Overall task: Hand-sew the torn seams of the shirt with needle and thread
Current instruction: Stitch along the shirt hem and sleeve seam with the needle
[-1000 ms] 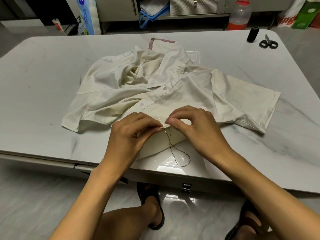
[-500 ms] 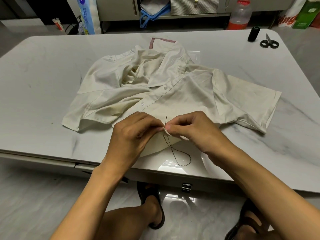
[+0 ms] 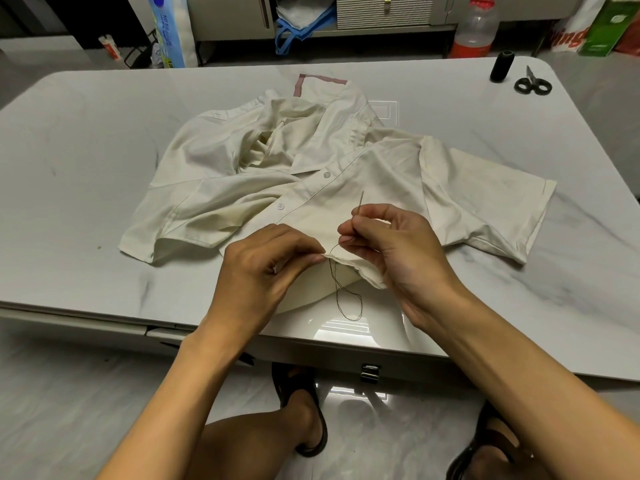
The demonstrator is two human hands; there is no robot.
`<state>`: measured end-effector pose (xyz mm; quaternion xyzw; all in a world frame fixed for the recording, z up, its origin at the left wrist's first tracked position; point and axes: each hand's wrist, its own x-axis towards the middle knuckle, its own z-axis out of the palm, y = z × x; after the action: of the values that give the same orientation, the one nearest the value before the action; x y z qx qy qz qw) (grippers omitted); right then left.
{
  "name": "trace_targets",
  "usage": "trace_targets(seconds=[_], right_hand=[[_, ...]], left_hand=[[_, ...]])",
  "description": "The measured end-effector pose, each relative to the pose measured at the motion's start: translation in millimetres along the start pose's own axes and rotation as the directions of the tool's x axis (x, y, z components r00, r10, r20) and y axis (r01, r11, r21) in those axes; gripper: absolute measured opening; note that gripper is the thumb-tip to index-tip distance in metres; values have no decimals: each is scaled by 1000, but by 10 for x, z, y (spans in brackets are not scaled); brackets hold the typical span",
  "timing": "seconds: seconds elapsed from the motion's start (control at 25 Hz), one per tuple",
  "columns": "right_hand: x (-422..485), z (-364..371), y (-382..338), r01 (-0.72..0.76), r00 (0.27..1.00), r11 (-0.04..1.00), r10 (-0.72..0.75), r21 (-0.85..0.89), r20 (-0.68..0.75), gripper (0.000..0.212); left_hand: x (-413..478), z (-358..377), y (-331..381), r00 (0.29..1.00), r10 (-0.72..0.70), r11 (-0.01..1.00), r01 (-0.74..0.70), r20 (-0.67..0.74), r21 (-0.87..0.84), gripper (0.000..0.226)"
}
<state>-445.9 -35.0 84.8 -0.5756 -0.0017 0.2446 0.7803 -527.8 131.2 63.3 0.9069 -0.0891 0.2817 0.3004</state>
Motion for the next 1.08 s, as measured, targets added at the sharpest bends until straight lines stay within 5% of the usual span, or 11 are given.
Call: trace_targets(seconds=[0.52, 0.68, 0.84, 1.08], right_hand=[[-6, 16, -15, 62, 996, 997, -65, 51, 69, 13], [-65, 17, -94, 209, 976, 978, -208, -2, 71, 13], [-225, 8, -208, 324, 942, 941, -311, -99, 130, 14], [-469, -104, -407, 241, 954, 938, -183, -249, 236, 15]], left_hand=[[-29, -36, -40, 999, -50, 998, 50, 4, 43, 12], [-43, -13, -160, 981, -174, 960, 187, -81, 207, 6], [-40, 15, -170, 918, -350, 905, 383, -188, 184, 4], [-32, 113, -137, 890, -409, 890, 438, -200, 130, 7]])
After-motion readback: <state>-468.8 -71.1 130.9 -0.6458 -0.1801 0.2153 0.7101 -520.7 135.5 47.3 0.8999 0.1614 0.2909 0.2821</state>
